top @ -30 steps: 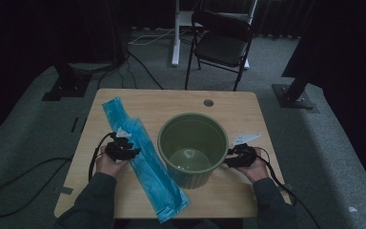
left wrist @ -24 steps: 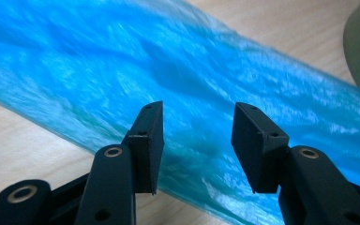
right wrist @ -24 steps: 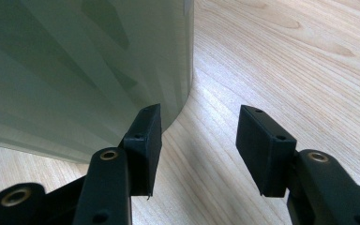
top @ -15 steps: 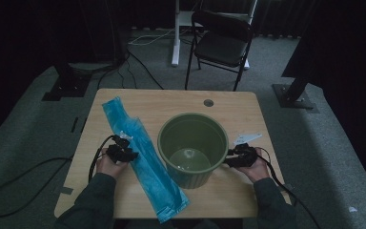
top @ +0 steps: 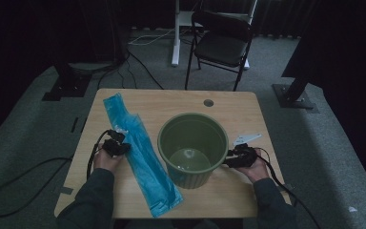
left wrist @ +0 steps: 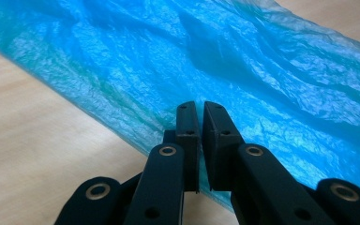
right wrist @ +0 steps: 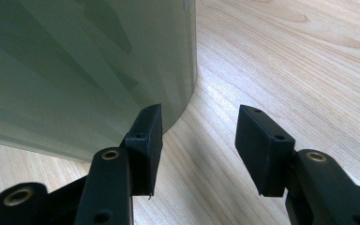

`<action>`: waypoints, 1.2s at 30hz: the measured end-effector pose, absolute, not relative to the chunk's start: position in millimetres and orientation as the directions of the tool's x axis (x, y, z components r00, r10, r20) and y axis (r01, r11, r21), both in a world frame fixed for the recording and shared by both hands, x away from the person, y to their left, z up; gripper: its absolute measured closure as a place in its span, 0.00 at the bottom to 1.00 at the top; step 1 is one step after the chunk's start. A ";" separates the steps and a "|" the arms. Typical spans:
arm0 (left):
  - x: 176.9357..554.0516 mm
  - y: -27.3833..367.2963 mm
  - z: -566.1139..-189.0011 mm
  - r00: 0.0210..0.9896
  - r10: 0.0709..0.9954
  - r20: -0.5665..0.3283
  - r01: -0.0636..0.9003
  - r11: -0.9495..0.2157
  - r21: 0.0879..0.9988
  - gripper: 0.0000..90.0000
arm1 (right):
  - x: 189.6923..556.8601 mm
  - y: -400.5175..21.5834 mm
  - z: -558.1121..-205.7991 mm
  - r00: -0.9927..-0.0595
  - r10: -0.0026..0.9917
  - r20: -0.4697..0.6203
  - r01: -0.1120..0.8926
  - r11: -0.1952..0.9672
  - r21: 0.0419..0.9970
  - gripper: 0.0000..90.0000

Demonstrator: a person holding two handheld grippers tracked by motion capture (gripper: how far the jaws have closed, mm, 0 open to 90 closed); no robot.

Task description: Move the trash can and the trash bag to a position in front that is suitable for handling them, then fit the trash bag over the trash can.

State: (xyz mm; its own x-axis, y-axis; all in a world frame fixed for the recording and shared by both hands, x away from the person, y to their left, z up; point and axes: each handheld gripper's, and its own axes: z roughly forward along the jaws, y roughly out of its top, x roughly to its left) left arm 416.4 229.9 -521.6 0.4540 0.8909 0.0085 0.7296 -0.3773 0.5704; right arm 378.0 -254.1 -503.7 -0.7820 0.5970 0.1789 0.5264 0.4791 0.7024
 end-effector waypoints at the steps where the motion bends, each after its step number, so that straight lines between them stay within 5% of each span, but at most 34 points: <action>1: 422.1 232.0 -521.9 0.440 0.898 0.030 0.728 -0.376 0.574 0.94 | 377.9 -253.7 -504.2 -0.783 0.596 0.178 0.526 0.482 0.700 0.56; 14: 442.6 230.6 -525.2 0.392 0.920 -0.006 0.731 -0.307 0.609 0.81 | 377.2 -253.2 -505.6 -0.783 0.594 0.185 0.532 0.483 0.696 0.56; 19: 430.2 227.7 -510.0 0.399 0.914 -0.077 0.725 -0.263 0.637 0.73 | 376.8 -254.8 -504.9 -0.781 0.596 0.187 0.531 0.477 0.700 0.56; 25: 417.9 218.8 -502.8 0.430 0.901 -0.050 0.711 -0.304 0.634 0.67 | 376.9 -255.5 -505.4 -0.779 0.598 0.190 0.537 0.479 0.695 0.56; 36: 402.7 219.1 -493.8 0.439 0.893 -0.096 0.707 -0.277 0.651 0.64 | 376.9 -255.8 -504.5 -0.780 0.598 0.187 0.534 0.478 0.697 0.55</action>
